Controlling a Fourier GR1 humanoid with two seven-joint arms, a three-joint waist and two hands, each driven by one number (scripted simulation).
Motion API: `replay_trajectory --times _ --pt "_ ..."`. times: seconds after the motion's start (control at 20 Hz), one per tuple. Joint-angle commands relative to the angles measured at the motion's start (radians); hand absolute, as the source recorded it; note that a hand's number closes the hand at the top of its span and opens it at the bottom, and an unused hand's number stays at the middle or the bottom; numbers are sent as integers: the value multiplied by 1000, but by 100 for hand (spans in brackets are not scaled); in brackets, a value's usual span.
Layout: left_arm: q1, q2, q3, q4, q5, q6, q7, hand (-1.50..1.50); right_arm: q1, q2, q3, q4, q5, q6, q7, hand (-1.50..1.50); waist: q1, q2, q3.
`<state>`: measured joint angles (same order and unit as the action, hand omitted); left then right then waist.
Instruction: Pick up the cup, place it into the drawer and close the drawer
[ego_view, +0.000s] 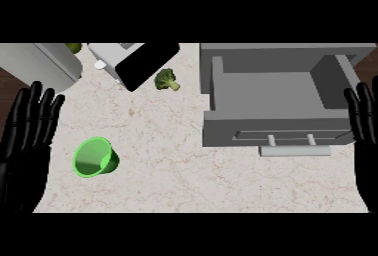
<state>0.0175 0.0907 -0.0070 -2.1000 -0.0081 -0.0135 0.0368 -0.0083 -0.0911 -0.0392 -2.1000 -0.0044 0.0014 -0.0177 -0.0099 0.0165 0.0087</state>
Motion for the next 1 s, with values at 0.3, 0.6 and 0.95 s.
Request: replay_trajectory --times 0.3,0.6,0.95 --pt "-54 -89 63 81 -202 566 51 -150 1 13 68 15 -99 74 79 -150 3 -12 -10" --pt "-131 -90 -138 194 -321 863 62 -150 6 5 57 13 -122 87 107 -150 2 -16 -8" --pt "-137 -91 -205 212 -344 922 88 -150 -109 25 54 96 -89 60 117 -150 10 -17 -9"
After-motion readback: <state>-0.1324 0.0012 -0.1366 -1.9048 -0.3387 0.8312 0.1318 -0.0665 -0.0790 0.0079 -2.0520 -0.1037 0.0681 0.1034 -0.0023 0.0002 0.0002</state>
